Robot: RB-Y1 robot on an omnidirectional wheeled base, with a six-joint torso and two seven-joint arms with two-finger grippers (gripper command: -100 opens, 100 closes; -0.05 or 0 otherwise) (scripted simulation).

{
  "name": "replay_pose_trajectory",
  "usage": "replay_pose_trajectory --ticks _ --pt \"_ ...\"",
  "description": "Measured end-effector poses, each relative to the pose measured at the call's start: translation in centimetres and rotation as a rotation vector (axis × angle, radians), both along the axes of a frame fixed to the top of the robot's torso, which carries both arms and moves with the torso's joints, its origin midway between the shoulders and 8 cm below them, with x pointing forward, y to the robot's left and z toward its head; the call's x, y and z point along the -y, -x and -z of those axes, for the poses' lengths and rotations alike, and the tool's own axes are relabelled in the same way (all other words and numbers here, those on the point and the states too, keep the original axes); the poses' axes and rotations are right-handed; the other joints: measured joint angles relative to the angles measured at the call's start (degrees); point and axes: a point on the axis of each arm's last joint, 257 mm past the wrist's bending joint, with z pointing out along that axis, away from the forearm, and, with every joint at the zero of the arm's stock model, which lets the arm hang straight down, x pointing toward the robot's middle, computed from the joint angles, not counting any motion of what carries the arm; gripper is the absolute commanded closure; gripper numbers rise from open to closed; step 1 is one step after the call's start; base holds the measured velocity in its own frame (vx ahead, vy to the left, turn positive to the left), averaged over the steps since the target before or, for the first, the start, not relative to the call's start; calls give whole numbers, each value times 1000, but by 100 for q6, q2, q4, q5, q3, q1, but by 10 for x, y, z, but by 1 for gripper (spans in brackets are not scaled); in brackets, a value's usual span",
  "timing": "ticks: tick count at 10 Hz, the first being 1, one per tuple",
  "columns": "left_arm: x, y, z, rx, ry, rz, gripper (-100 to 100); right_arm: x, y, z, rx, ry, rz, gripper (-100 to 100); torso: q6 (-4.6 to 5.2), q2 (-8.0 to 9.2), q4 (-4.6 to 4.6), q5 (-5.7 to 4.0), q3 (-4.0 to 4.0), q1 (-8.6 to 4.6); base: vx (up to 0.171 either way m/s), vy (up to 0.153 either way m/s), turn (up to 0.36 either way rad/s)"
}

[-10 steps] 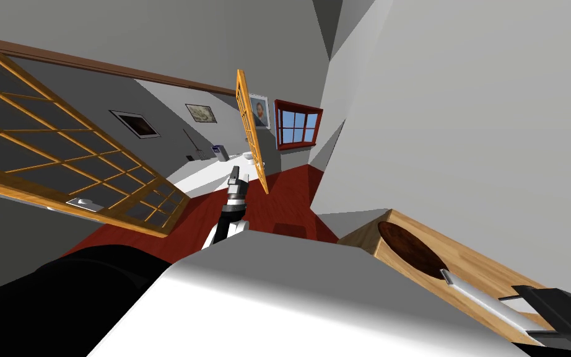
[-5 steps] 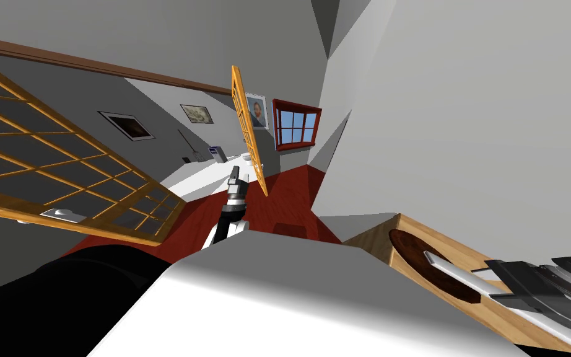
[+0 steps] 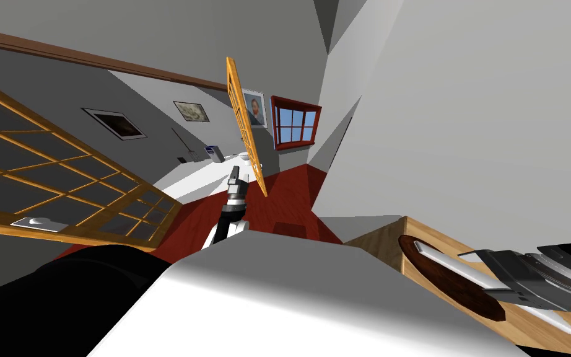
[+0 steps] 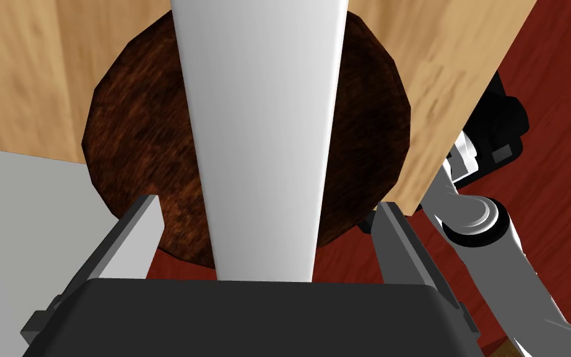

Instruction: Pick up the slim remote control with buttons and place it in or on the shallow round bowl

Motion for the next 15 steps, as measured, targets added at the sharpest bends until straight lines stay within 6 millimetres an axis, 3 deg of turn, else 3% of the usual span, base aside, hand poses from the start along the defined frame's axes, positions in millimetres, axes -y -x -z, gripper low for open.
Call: replay_pose_trajectory --ticks 2,3,4,9,10,15 --pt "0 0 0 0 0 0 0 0 0 0 0 0 0 -100 1 6 2 -1 4 -3 0 0 0" --pt "0 0 0 0 0 0 0 0 0 0 0 0 0 0 1 7 2 -1 4 -4 0 0 0" --pt "0 0 0 0 0 0 0 0 0 0 0 0 0 -100 1 7 2 -1 5 -4 -7 -17 -75" --pt "0 0 0 0 0 0 0 -14 -25 -39 1 -7 -29 -100 2 11 3 -3 7 -14 -7 -27 -49" --pt "0 0 0 0 0 0 0 -14 -25 -40 0 -8 -29 0 1 10 2 -4 6 -10 0 0 0" --pt "0 0 0 0 0 0 0 -14 -25 -40 0 -8 -29 0 0 8 2 -2 5 -4 0 0 0"
